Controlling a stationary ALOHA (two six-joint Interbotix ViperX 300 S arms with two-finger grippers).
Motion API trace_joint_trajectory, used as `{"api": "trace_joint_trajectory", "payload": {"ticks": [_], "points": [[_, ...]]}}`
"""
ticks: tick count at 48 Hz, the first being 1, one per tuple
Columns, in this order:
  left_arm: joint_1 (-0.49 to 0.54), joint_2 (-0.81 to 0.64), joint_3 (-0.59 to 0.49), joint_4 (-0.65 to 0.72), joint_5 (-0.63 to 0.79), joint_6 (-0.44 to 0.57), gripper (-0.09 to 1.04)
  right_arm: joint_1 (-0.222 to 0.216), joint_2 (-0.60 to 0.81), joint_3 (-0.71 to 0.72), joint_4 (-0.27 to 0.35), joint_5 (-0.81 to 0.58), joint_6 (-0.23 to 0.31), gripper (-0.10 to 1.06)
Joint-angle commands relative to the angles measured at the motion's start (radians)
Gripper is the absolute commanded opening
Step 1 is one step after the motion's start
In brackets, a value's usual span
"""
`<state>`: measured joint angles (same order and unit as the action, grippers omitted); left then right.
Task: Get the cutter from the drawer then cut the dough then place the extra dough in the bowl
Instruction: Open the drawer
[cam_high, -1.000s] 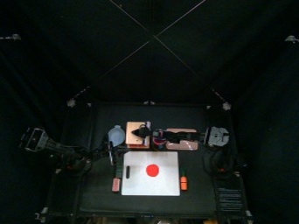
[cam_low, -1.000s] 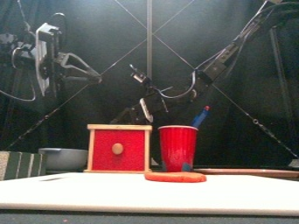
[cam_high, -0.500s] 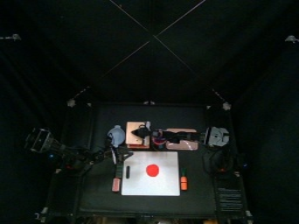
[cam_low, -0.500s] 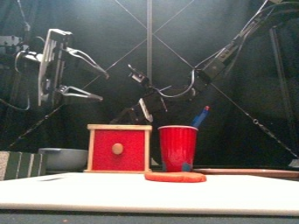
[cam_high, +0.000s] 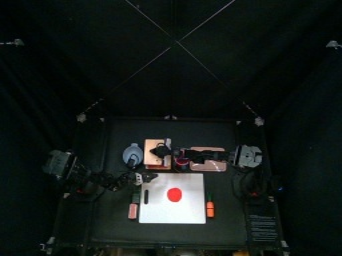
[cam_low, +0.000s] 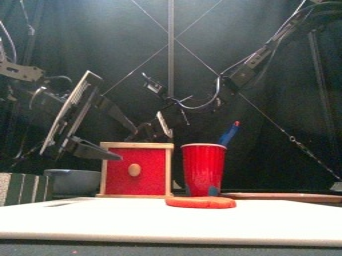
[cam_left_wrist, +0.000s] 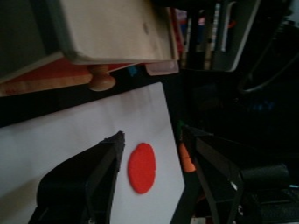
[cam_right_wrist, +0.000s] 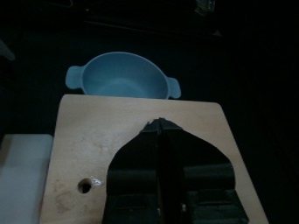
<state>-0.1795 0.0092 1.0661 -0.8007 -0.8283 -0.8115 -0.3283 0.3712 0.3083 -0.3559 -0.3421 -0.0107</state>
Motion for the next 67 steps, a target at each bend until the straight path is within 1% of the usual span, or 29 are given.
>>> {"api": "trace_joint_trajectory", "payload": {"ticks": [1, 16, 36, 57, 67], "points": [[0.023, 0.028, -0.037, -0.005, -0.003, -0.002, 0.89, 0.003, -0.012, -0.009, -0.006, 0.015, 0.002, -0.07], [0.08, 0.064, -0.057, -0.072, -0.005, 0.015, 0.89, 0.014, -0.005, -0.008, -0.006, 0.015, 0.005, -0.07], [0.11, 0.11, -0.087, -0.067, -0.005, 0.02, 0.89, 0.015, -0.002, -0.006, -0.005, 0.015, 0.006, -0.07], [0.141, 0.129, -0.104, -0.066, -0.005, 0.094, 0.89, 0.018, -0.002, -0.005, -0.003, 0.015, 0.006, -0.07], [0.144, 0.15, -0.115, -0.066, -0.003, 0.104, 0.88, 0.018, -0.002, -0.003, -0.003, 0.015, 0.006, -0.07]]}}
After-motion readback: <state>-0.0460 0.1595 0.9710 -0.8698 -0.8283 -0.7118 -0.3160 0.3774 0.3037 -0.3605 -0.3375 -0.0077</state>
